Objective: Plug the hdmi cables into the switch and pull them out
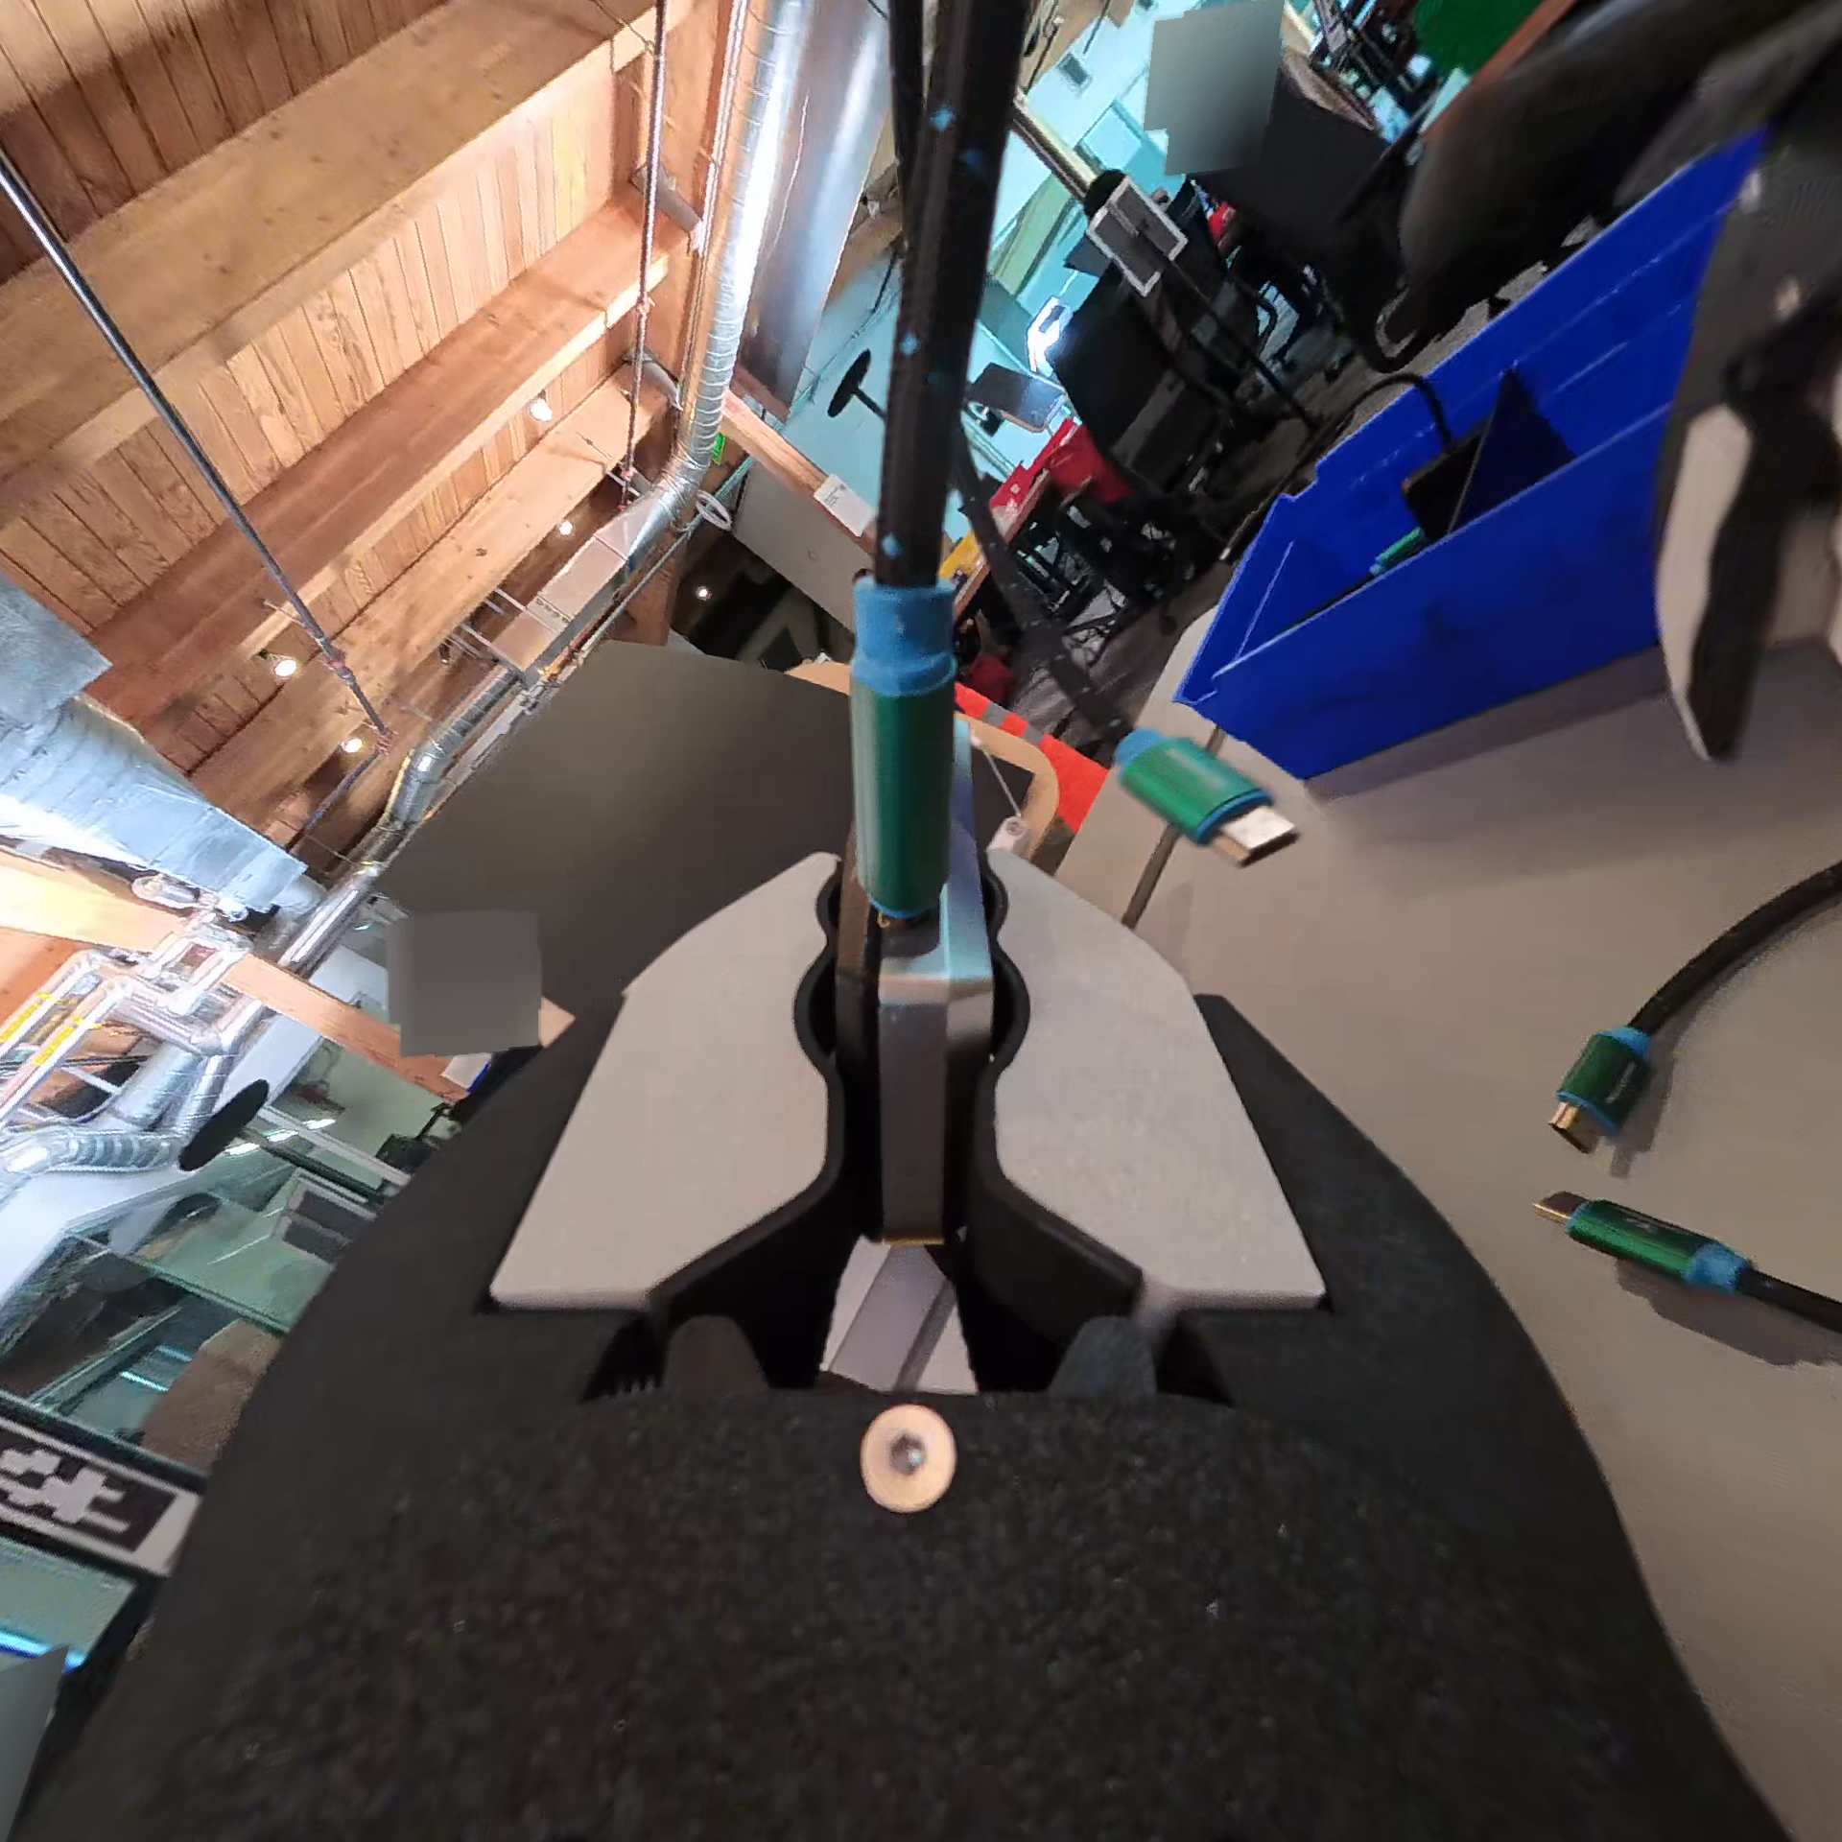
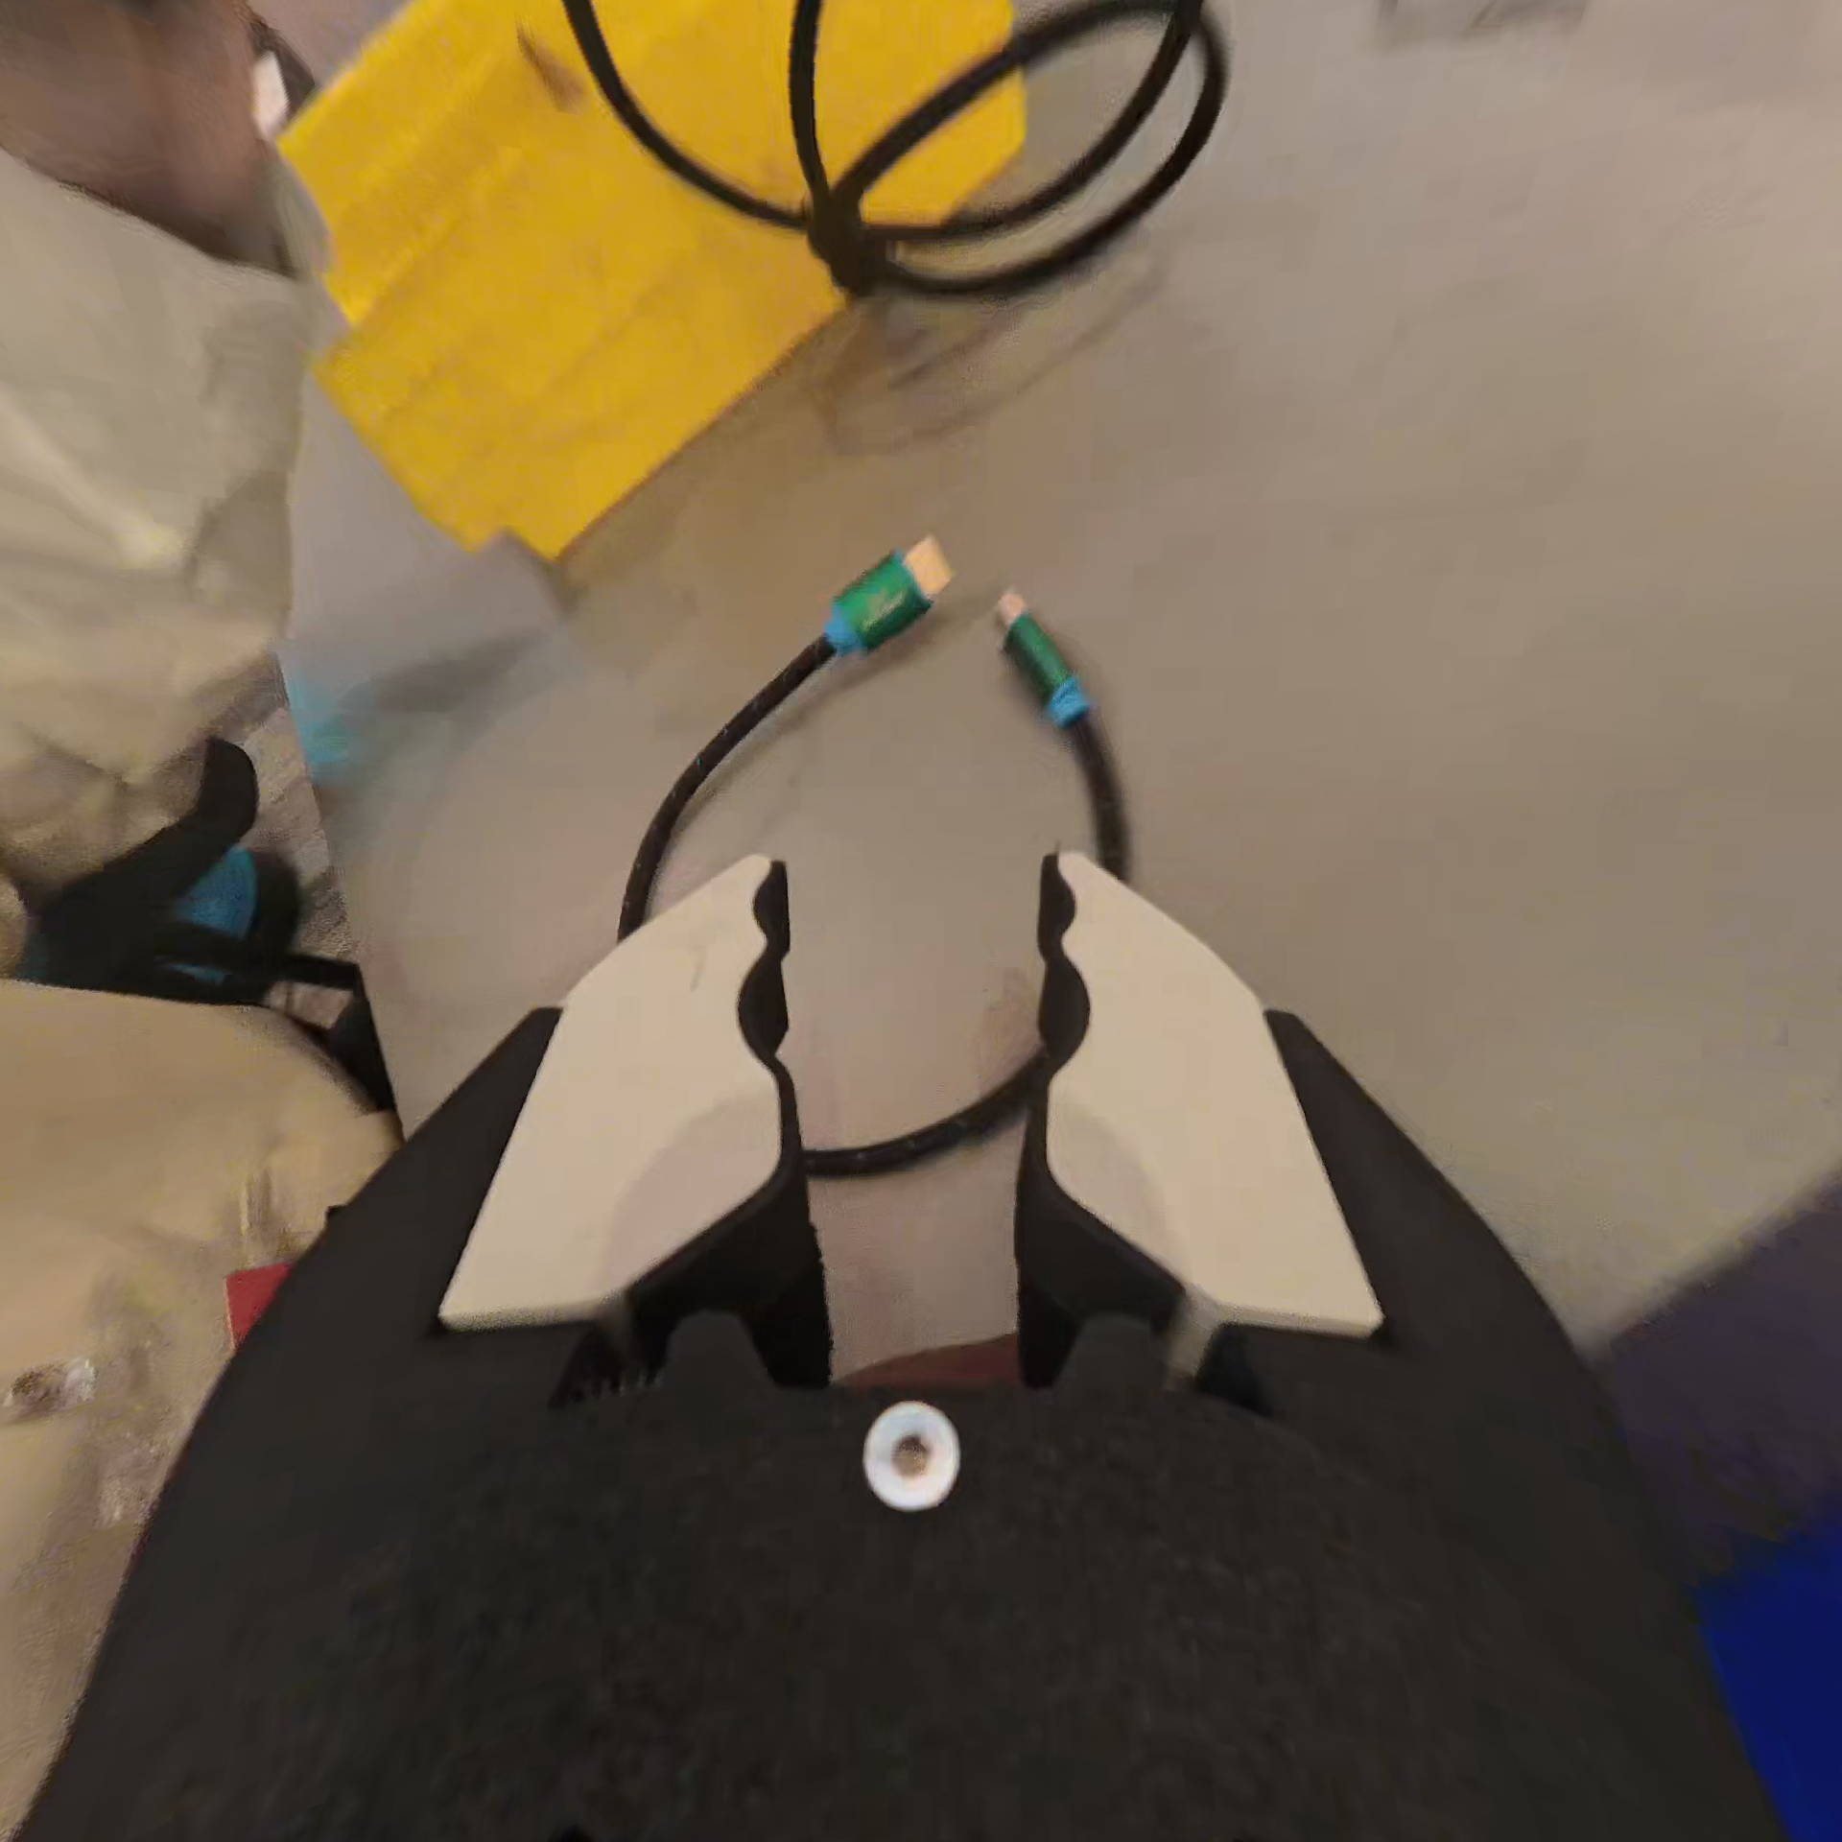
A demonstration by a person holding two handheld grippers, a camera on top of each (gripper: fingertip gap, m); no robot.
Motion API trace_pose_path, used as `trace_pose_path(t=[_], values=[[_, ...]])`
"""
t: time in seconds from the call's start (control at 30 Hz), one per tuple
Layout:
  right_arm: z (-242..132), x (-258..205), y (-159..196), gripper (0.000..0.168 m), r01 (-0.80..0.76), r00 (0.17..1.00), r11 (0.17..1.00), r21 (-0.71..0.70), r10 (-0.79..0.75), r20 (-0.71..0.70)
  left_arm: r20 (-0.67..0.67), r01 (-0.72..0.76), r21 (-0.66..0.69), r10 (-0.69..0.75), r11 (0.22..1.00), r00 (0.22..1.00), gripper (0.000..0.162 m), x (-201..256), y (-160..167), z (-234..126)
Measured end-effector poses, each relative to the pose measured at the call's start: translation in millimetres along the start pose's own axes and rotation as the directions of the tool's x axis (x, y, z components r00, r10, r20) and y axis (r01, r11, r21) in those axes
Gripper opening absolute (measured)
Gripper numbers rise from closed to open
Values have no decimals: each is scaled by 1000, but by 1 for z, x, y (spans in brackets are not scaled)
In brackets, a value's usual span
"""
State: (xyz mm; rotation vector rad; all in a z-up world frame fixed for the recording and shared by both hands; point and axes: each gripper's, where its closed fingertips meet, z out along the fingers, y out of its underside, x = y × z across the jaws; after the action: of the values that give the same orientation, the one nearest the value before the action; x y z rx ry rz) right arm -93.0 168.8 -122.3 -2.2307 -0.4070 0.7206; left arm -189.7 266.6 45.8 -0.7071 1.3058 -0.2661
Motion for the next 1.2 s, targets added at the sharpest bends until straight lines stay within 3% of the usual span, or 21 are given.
trace_pose_path(t=[0.13, 0.23, 0.37, 0.47, 0.5, 0.53, 0.6, 0.8, 0.87, 0.93, 1.03, 1.13, 1.2], values=[[59, -22, -6, 48, -200, 979, 973, 114, 202, -6, 28, 19, -63, -17, 998, 999, 22, -2, 11, 10], [87, -33, -21, 45, -166, 951, 967, 191, 209, -228, 57, 45, -70, -41, 997, 998, 22, -3, 16, 15], [112, -22, -18, 39, -224, 828, 957, 186, 288, -480, 39, 68, -82, -65, 994, 997, 23, 4, 20, 19], [126, -22, -6, 36, -321, 809, 929, 185, 370, -456, 20, 57, -65, -56, 996, 998, 22, 9, 17, 18], [129, -23, -6, 30, -338, 813, 918, 209, 397, -427, 11, 46, -62, -46, 997, 999, 22, 11, 17, 18], [130, -22, -7, 14, -346, 811, 911, 227, 411, -415, 5, 35, -62, -35, 997, 999, 22, 12, 17, 17], [127, -26, -11, 9, -340, 833, 910, 236, 408, -374, -2, 28, -62, -29, 998, 1000, 22, 12, 18, 15], [71, -46, 8, 6, -63, 960, 990, 129, 96, -263, -75, 8, -10, -9, 1000, 997, 22, 17, 15, 6], [33, -56, 9, 6, -33, 983, 991, 126, 55, -174, -118, -23, -5, 22, 1000, 993, 22, 22, 15, 2], [-9, -77, 14, 6, 71, 994, 997, 34, -68, -85, -157, -44, -18, 41, 999, 987, 22, 27, 17, -1], [-69, -112, 27, 6, 326, 944, 936, -130, -331, -16, -208, -91, -34, 82, 995, 975, 23, 39, 20, -2], [-119, -151, 14, 6, 426, 905, 881, -207, -417, 89, -267, -183, -37, 167, 982, 949, 23, 60, 22, -2], [-146, -157, -8, 6, 467, 881, 842, -268, -470, 58, -309, -263, -45, 237, 964, 921, 22, 76, 26, -5]])
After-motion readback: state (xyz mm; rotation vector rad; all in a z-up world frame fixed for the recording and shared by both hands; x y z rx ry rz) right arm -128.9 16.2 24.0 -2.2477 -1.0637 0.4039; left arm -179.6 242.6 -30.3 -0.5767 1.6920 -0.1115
